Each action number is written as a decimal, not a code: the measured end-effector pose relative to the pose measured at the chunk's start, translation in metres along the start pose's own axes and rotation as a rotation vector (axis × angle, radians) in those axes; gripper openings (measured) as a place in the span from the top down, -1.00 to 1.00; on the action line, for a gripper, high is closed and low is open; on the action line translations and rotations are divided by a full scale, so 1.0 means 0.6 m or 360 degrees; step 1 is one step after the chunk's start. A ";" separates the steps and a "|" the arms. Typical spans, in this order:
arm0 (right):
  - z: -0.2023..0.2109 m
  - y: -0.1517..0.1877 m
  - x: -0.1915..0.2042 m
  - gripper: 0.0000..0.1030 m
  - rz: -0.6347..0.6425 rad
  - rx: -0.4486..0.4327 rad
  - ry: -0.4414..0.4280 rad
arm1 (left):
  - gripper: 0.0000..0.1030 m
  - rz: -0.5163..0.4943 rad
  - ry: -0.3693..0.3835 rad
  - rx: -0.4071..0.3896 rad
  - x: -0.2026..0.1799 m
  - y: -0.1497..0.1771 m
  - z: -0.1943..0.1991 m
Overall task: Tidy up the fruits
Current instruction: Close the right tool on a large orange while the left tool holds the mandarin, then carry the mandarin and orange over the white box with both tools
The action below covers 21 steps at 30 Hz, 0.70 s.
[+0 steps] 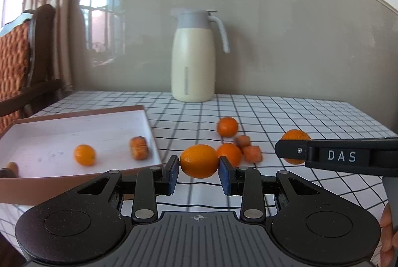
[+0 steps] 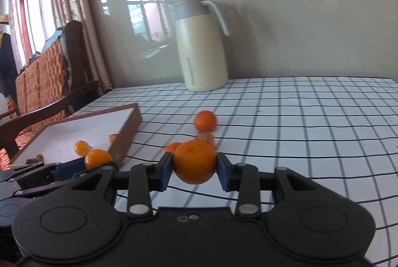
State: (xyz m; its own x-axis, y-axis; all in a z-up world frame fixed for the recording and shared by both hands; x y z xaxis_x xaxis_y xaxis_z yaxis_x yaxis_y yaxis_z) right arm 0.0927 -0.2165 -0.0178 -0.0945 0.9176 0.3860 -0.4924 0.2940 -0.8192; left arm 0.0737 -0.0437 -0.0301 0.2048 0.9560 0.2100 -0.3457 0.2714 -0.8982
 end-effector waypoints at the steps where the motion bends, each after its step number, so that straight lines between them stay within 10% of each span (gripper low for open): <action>1: -0.001 0.001 0.008 0.43 0.0008 -0.0001 -0.0015 | 0.32 0.0009 -0.0013 -0.0005 0.009 0.001 0.004; 21: -0.026 0.019 0.139 0.43 0.0133 -0.0016 -0.0325 | 0.32 0.0169 -0.0262 -0.0038 0.142 0.023 0.053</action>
State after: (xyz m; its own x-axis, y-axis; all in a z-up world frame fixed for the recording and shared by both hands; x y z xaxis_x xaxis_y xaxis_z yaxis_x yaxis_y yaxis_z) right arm 0.0930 -0.1322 -0.0016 -0.3086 0.8659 0.3937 -0.4671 0.2227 -0.8557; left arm 0.0575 0.0449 -0.0123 0.0150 0.9850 0.1721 -0.3351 0.1671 -0.9273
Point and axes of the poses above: each gripper's, at about its wrist camera, not at the fingertips, and z roughly against the way its jaws point, x to its left, y to its underside, the point moved 4 cm from there along -z, roughly the way its jaws point, and after that the axes turned 13 degrees about -z, right-handed, at the moved point
